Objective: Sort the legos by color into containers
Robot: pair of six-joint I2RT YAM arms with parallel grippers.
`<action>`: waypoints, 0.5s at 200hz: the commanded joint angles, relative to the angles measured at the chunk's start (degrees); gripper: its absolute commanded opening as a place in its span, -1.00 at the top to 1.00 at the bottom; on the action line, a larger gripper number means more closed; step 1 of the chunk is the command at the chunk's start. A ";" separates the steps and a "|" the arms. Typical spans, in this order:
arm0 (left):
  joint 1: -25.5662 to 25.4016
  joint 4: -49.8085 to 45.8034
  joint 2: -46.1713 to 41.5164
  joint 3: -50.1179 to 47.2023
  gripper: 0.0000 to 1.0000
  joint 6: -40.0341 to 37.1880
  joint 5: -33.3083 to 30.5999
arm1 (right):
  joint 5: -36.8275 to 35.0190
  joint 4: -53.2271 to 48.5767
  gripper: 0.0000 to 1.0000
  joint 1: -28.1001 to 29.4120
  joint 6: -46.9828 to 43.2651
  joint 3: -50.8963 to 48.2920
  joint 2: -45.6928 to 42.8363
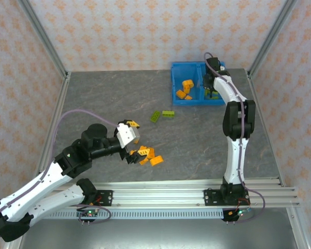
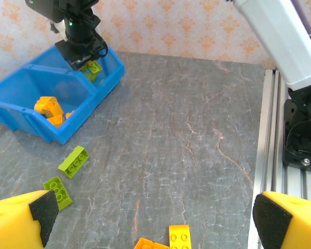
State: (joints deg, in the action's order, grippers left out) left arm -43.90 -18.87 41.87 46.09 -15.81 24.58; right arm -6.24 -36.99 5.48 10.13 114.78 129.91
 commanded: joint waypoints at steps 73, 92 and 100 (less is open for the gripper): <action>-0.86 2.21 3.42 1.54 -0.99 2.33 -0.17 | -0.43 -7.68 0.19 -0.38 -2.47 3.91 -3.79; -1.01 2.65 4.34 1.63 -0.99 1.58 0.12 | 0.67 -6.96 0.20 -0.38 -0.93 -0.51 -7.76; -1.00 3.01 4.53 1.42 -0.99 1.24 0.23 | 1.83 -6.45 0.21 -0.30 -0.09 -3.29 -9.93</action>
State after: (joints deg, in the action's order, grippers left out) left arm -44.49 -18.37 46.17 46.11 -13.54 23.83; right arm -5.76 -42.72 5.08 8.38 116.05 128.33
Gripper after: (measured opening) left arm 0.996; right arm 0.400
